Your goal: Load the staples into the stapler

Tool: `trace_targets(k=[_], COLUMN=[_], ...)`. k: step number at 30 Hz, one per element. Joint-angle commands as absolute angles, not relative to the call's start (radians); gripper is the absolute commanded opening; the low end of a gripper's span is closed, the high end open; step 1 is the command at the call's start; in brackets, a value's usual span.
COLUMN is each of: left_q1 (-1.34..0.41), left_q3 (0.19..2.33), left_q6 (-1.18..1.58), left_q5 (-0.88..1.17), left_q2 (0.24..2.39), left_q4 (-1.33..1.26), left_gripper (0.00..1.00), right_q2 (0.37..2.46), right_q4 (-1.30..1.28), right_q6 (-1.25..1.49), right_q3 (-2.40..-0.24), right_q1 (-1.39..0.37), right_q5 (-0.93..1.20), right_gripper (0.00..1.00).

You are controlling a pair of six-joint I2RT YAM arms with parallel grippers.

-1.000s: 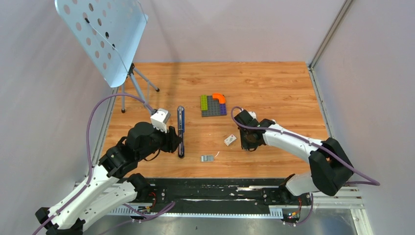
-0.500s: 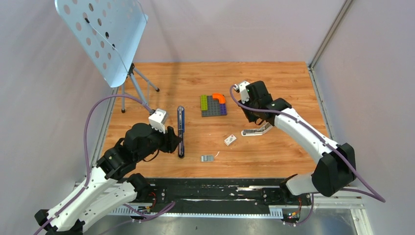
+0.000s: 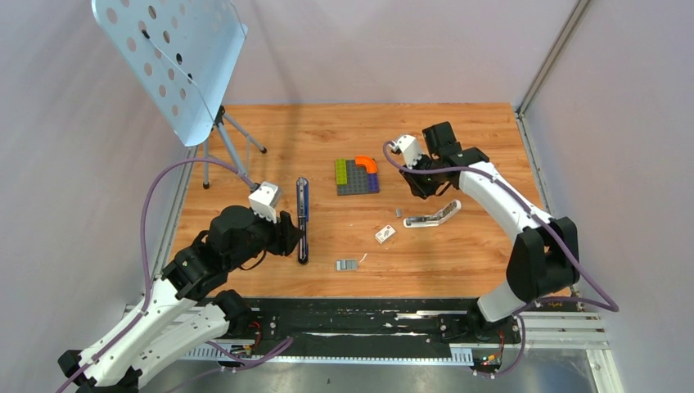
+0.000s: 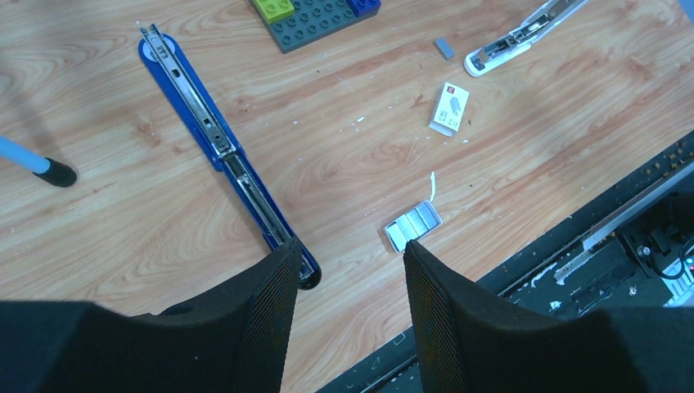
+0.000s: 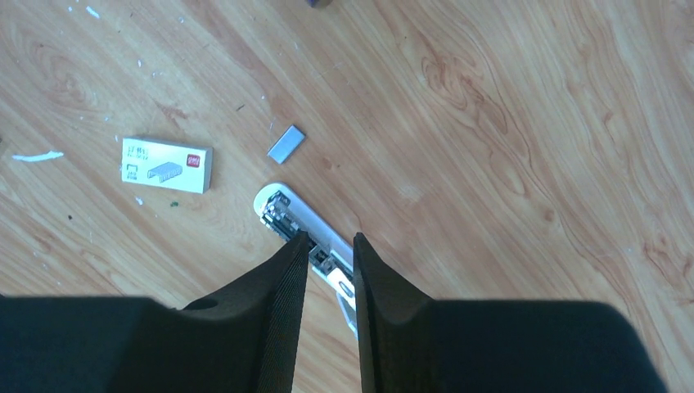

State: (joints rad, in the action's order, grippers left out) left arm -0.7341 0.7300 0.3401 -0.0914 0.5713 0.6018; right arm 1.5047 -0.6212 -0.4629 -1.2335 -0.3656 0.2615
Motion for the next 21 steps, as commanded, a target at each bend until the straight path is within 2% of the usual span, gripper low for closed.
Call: trace_targets(k=[1,6,14,21], left_q1=[-0.729,-0.730,-0.729,-0.730], left_q3=[0.732,0.732,0.730,0.730], left_q6=[0.330,0.329,0.328,0.326], left_q5=[-0.100,-0.100,-0.103,-0.100], left_q2=[0.574,0.573,0.560,0.553], left_q4=[0.602,0.603,0.602,0.602], left_gripper=[0.53,0.53,0.53,0.53], right_q2=[1.577,1.653,1.672,1.727], right_q4=[-0.628,-0.553,-0.499,-0.482], right_q6=[-0.433,-0.246,0.080,0.157], right_q3=[-1.293,-1.283,-1.244,-1.232], right_q1=[-0.360,-0.378,-0.451,-0.486], right_q5=[0.255,0.122,0.026,0.013], right_gripper=[0.30,0.27,0.39,0.39])
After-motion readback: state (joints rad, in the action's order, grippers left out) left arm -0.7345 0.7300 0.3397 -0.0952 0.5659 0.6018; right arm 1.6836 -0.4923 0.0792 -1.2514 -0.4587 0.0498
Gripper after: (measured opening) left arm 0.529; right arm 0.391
